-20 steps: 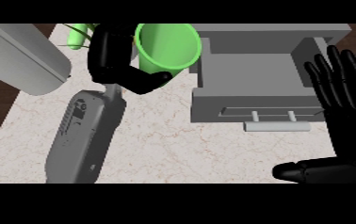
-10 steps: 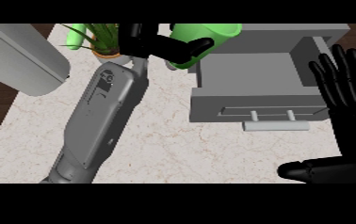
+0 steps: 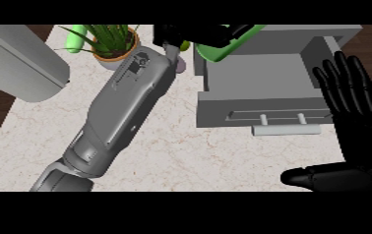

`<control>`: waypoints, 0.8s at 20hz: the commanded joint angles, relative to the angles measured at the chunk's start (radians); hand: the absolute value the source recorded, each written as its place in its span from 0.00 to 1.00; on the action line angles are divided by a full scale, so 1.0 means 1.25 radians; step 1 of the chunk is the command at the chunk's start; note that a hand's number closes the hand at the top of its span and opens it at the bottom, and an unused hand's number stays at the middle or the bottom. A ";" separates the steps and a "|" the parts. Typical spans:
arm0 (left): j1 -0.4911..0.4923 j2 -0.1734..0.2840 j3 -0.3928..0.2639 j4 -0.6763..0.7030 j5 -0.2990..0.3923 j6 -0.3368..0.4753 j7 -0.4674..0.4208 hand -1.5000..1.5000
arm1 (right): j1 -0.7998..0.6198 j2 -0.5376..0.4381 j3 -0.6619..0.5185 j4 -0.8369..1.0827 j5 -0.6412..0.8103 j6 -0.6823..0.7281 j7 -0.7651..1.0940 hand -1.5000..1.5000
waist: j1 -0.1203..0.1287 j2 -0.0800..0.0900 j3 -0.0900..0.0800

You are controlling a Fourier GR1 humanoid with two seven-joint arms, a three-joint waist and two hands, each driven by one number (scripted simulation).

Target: Pick up the cup, place it into the drawer and close the drawer

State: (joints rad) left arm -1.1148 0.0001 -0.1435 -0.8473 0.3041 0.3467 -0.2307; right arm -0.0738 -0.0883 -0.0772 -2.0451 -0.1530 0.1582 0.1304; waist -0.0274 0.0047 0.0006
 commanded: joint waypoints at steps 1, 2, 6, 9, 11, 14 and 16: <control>-0.054 0.000 0.006 0.111 0.032 -0.013 -0.038 1.00 | -0.038 -0.011 -0.009 -0.014 -0.009 -0.012 0.041 0.00 | 0.001 0.001 0.000; -0.058 0.000 -0.089 0.099 0.083 0.080 -0.036 1.00 | 0.016 0.010 0.021 -0.042 0.006 -0.008 0.021 0.00 | -0.013 0.000 0.000; -0.096 0.000 -0.041 0.240 0.106 0.006 -0.101 1.00 | -0.038 -0.005 -0.013 0.023 -0.002 -0.005 -0.004 0.00 | -0.013 0.006 0.000; -0.107 0.000 -0.129 0.245 0.154 0.044 -0.090 1.00 | -0.021 -0.023 -0.040 0.048 -0.035 0.031 -0.037 0.00 | -0.019 0.004 0.000; -0.134 0.000 -0.158 0.297 0.174 0.051 -0.098 1.00 | -0.059 -0.017 -0.004 0.018 -0.010 0.009 0.012 0.00 | -0.037 0.009 0.000; -0.136 0.000 -0.191 0.328 0.188 0.047 -0.117 1.00 | -0.003 0.009 0.022 0.000 -0.004 0.014 -0.014 0.00 | -0.040 0.009 0.000; -0.138 0.000 -0.213 0.345 0.191 0.048 -0.134 1.00 | -0.010 -0.030 -0.015 0.005 -0.043 0.041 0.011 0.00 | -0.049 0.011 0.001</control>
State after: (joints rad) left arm -1.2786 0.0001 -0.3624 -0.4698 0.5189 0.4047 -0.3634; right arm -0.1115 -0.1043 -0.0855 -2.0208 -0.1773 0.1814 0.1261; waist -0.0740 0.0159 0.0011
